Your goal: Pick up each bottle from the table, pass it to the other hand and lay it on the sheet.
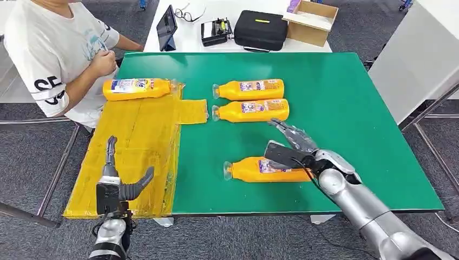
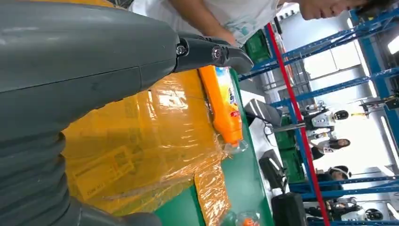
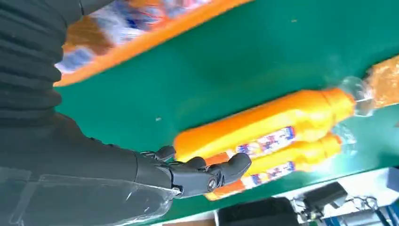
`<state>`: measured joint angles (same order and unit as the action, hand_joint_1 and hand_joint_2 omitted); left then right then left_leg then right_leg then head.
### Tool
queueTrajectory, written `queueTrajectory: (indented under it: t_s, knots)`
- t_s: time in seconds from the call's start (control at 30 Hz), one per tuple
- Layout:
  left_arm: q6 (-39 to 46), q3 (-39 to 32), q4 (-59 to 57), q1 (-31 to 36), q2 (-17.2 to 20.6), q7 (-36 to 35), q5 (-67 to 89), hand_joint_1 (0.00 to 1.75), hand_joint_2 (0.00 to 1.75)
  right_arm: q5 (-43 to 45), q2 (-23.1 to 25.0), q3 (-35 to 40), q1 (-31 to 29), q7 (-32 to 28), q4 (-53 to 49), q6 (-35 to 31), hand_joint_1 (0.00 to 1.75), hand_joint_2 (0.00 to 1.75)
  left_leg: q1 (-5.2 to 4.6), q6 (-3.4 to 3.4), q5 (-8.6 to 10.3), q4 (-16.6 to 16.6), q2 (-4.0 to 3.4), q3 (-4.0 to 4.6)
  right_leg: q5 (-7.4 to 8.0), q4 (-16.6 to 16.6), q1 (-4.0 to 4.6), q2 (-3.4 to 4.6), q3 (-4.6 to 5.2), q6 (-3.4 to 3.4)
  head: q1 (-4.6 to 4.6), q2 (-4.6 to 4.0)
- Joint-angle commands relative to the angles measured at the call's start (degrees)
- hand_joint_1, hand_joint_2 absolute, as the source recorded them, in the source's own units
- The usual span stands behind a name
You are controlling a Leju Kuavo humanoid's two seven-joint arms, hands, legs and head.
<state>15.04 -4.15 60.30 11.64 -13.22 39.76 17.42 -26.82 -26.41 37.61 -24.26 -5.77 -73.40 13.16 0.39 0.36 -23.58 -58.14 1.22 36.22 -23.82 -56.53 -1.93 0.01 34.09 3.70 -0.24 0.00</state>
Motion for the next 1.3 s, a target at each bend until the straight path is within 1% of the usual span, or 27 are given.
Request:
queueTrajectory:
  t_s: [0.03, 0.07, 0.1, 0.17, 0.2, 0.23, 0.33, 0.47, 0.53, 0.57, 0.6, 0.67, 0.7, 0.77, 0.8, 0.97, 1.03, 1.07, 1.1, 1.3]
  knots:
    - [-0.2, -0.94, -3.09, 1.84, 0.26, 0.15, 0.17, 0.0, 1.75, 0.17, -2.3, -0.47, 0.2, 0.0, -2.82, 0.87, 0.0, 1.75, 0.09, -0.02, -0.14, -0.04, -0.22, -0.27, -0.07, 0.05, 0.14, 0.09, -0.28, -0.29, 0.0, 0.0]
    - [-0.2, -0.94, -3.09, 1.84, 0.26, 0.15, 0.17, 0.0, 1.75, 0.17, -2.3, -0.47, 0.2, 0.0, -2.82, 0.87, 0.0, 1.75, 0.01, -0.02, -0.04, 0.01, -0.09, -0.12, -0.02, 0.02, 0.05, 0.01, -0.1, -0.16, 0.0, 0.0]
    - [-0.21, -0.95, -3.24, 1.91, 0.26, 0.16, 0.15, 0.0, 1.75, -0.03, -2.22, -0.14, 0.09, 0.05, -2.63, 1.01, 0.0, 1.75, 0.06, -0.03, -0.08, -0.01, -0.1, -0.2, -0.06, 0.03, 0.1, 0.0, -0.18, -0.24, 0.0, 0.0]
    - [-0.26, -0.84, -3.48, 2.12, 0.2, 0.24, 0.14, 0.0, 1.75, -0.31, -2.48, 0.68, 0.31, 0.09, -2.4, 1.13, 0.0, 1.75, 0.04, -0.02, -0.04, 0.0, -0.08, -0.14, -0.02, 0.03, 0.08, -0.01, -0.1, -0.16, 0.0, 0.0]
    - [-0.63, -0.56, -4.07, 2.4, 0.16, 0.02, 0.16, 0.0, 1.75, -0.25, -3.02, 1.33, 0.47, -0.03, -2.49, 1.48, 0.0, 1.75, 0.15, -0.05, -0.17, -0.03, -0.2, -0.38, -0.1, 0.08, 0.22, 0.02, -0.38, -0.38, 0.0, 0.0]
    - [-0.44, 0.08, -4.58, 2.63, 0.25, -0.11, 0.71, 0.0, 1.75, 0.89, -3.95, 1.99, 0.17, -0.24, -2.56, 2.75, 0.0, 1.75, 0.05, -0.01, -0.06, 0.01, -0.1, -0.19, -0.04, 0.06, 0.09, 0.0, -0.17, -0.18, 0.0, 0.0]
    - [-0.38, 1.24, -6.16, 3.31, 0.3, -0.14, 0.9, 0.0, 1.75, 3.23, -7.15, 4.97, -2.12, 0.34, -2.01, 6.38, 0.0, 1.75, 0.01, 0.01, -0.05, -0.01, -0.04, -0.16, -0.06, 0.02, 0.04, -0.06, -0.14, -0.15, 0.0, 0.0]
    - [-0.36, 1.72, -6.38, 3.4, 0.48, -0.43, 0.67, 0.0, 1.75, 3.06, -7.33, 6.6, -2.66, 0.88, -0.23, 6.35, 0.0, 1.75, 0.01, 0.01, -0.04, -0.01, -0.09, -0.12, -0.02, 0.03, 0.03, 0.01, -0.12, -0.13, 0.0, 0.0]
    - [-0.3, 1.85, -6.82, 3.39, 0.5, -0.6, 0.77, 0.0, 1.75, 3.01, -7.84, 7.11, -2.61, 1.13, 0.0, 6.61, 0.0, 1.75, 0.09, 0.0, -0.15, -0.04, -0.25, -0.3, -0.05, 0.09, 0.14, 0.1, -0.34, -0.29, 0.0, 0.0]
    - [-0.28, 1.83, -7.17, 3.45, 0.45, -0.69, 0.68, 0.0, 1.75, 2.95, -7.43, 7.41, -2.44, 1.14, 0.53, 6.55, 0.0, 1.75, -0.03, 0.0, -0.03, 0.01, -0.09, -0.08, -0.01, 0.03, 0.01, 0.02, -0.08, -0.11, 0.0, 0.0]
    - [-0.19, 1.89, -7.61, 3.58, 0.4, -0.72, 0.62, 0.0, 1.75, 2.92, -6.4, 7.93, -2.16, 1.09, 1.47, 6.36, 0.0, 1.75, 0.02, -0.01, -0.1, -0.01, -0.16, -0.23, -0.05, 0.06, 0.09, 0.04, -0.25, -0.25, -0.02, 0.0]
    - [-0.36, 2.4, -8.67, 4.18, 0.38, -0.65, 0.8, 0.0, 1.75, 2.55, -4.41, 9.5, -2.86, 1.13, 4.1, 6.46, 0.0, 1.75, 0.0, -0.01, -0.04, 0.03, -0.09, -0.14, 0.0, 0.09, 0.04, 0.01, -0.15, -0.15, 0.0, 0.0]
    - [-0.09, 2.75, -9.28, 4.6, 0.31, -0.58, 0.94, 0.0, 1.75, 2.17, -2.65, 10.76, -3.76, 1.14, 6.6, 6.25, 0.0, 1.75, 0.07, -0.03, -0.09, 0.04, -0.19, -0.28, -0.01, 0.15, 0.13, 0.06, -0.3, -0.25, 0.0, 0.0]
    - [0.07, 3.03, -9.58, 5.03, 0.24, -0.59, 0.82, 0.0, 1.75, 1.55, -0.98, 12.34, -4.56, 1.03, 9.08, 5.84, 0.0, 1.75, 0.02, -0.01, -0.04, 0.05, -0.23, -0.19, 0.03, 0.12, 0.07, 0.14, -0.16, -0.15, 0.0, 0.0]
    - [0.07, 3.03, -9.58, 5.03, 0.24, -0.59, 0.82, 0.0, 1.75, 1.55, -0.98, 12.34, -4.56, 1.03, 9.08, 5.84, 0.0, 1.75, 0.07, -0.02, -0.09, 0.05, -0.32, -0.3, 0.03, 0.16, 0.13, 0.2, -0.27, -0.24, 0.0, 0.0]
    - [0.03, 3.06, -9.44, 5.0, 0.31, -0.62, 0.79, 0.0, 1.75, 1.48, -1.19, 12.36, -4.62, 0.93, 9.16, 5.7, 0.0, 1.75, 0.04, 0.0, -0.04, 0.01, -0.15, -0.13, 0.01, 0.07, 0.07, 0.06, -0.12, -0.14, 0.0, 0.0]
    - [-0.07, 3.36, -9.38, 5.02, 0.32, -0.89, 0.7, 0.0, 1.75, 1.15, -0.65, 13.24, -4.56, 0.96, 10.17, 5.41, 0.0, 1.75, 0.11, 0.0, -0.17, -0.02, -0.33, -0.39, -0.05, 0.14, 0.18, 0.16, -0.39, -0.31, 0.0, 0.0]
    - [-0.09, 3.37, -9.45, 5.06, 0.25, -0.94, 0.62, 0.0, 1.75, 1.16, -0.49, 13.36, -4.26, 0.94, 10.46, 5.23, 0.0, 1.75, 0.02, 0.0, -0.05, 0.02, -0.17, -0.17, 0.0, 0.08, 0.06, 0.08, -0.16, -0.14, 0.0, 0.0]
    - [-0.08, 3.37, -9.45, 5.07, 0.23, -0.94, 0.61, 0.0, 1.75, 1.19, -0.41, 13.41, -4.1, 0.93, 10.52, 5.2, 0.0, 1.75, 0.07, -0.01, -0.11, 0.02, -0.24, -0.3, -0.03, 0.12, 0.12, 0.11, -0.3, -0.23, 0.0, 0.0]
    - [-0.2, 3.92, -10.69, 5.78, 0.04, -0.95, 0.05, 0.0, 1.75, -0.25, 1.29, 15.45, -4.02, 0.95, 13.8, 4.49, 0.0, 1.75, 0.07, -0.02, -0.07, 0.03, -0.16, -0.24, -0.01, 0.12, 0.12, 0.04, -0.25, -0.21, 0.0, 0.0]
